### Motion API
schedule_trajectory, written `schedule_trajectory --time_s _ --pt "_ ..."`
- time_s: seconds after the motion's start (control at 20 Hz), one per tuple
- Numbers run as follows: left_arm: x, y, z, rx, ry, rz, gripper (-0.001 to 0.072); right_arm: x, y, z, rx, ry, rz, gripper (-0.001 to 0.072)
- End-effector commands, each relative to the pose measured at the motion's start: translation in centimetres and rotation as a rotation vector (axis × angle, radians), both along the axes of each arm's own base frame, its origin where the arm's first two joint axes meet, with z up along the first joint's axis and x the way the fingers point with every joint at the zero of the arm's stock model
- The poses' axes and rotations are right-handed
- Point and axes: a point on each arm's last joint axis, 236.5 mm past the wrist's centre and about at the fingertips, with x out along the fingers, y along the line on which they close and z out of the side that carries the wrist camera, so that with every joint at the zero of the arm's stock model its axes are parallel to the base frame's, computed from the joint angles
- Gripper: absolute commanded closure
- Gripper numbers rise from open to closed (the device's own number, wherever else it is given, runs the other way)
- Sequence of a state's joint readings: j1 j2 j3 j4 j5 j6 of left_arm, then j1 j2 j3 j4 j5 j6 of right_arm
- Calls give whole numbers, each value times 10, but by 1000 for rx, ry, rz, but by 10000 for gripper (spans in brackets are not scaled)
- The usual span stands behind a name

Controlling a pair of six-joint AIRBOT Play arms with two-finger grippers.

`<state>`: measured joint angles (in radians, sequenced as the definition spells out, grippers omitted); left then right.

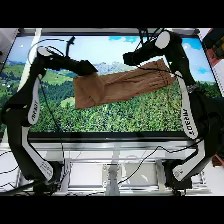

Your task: Fold the clothes and pants, and hang the long-sleeved shirts on hangers.

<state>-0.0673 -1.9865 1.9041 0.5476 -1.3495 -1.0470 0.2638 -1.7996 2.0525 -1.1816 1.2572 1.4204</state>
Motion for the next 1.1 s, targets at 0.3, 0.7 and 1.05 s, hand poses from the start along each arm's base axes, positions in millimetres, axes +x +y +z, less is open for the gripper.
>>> schedule_trajectory --time_s 0.3,0.7,1.05 --pt "20 110 -8 253 -8 183 170 0 -68 -4 -111 39 -61 670" --pt "-36 216 -56 307 273 271 169 3 -116 -9 -119 84 -137 669" --pt "-45 152 -130 225 338 333 169 3 -114 -8 -117 84 -133 669"
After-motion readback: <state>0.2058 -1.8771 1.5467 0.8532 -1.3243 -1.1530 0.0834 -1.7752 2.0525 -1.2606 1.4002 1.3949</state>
